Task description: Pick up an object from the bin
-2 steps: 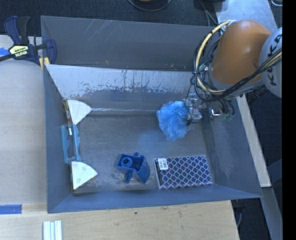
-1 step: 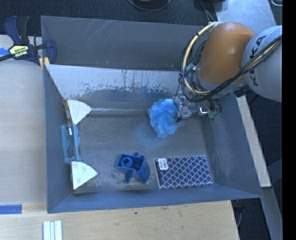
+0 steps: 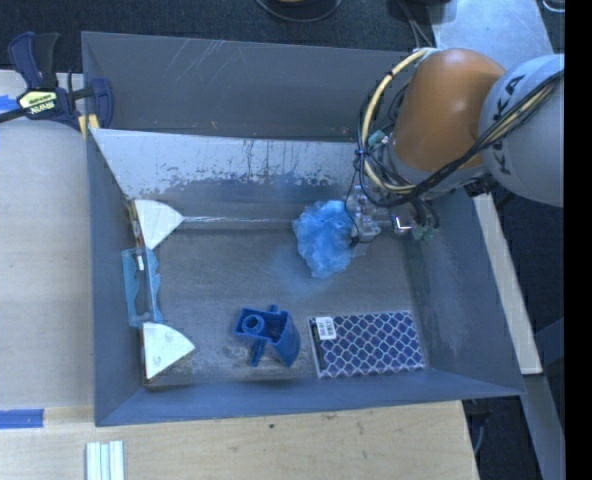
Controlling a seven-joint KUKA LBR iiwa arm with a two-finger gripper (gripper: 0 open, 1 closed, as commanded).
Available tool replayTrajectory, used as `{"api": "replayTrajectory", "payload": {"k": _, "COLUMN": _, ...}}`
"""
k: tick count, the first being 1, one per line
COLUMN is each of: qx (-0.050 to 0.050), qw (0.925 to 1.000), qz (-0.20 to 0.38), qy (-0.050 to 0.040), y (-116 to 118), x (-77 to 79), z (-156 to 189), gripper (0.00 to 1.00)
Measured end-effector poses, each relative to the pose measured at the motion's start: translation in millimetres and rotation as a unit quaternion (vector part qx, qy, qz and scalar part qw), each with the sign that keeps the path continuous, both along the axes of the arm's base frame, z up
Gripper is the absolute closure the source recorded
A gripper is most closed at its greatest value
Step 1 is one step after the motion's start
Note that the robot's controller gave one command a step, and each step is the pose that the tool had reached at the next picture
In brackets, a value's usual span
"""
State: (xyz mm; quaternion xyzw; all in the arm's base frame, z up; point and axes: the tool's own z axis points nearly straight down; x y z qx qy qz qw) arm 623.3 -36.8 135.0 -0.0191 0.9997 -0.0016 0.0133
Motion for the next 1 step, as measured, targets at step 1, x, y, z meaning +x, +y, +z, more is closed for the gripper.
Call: {"api": "replayTrajectory", "payload": {"k": 1, "qx": -0.001, "qw": 0.9996, "qz": 0.029, "qy": -0.0022, "y": -6.4, "x": -42.5, "z": 27.3, "gripper": 1.00}}
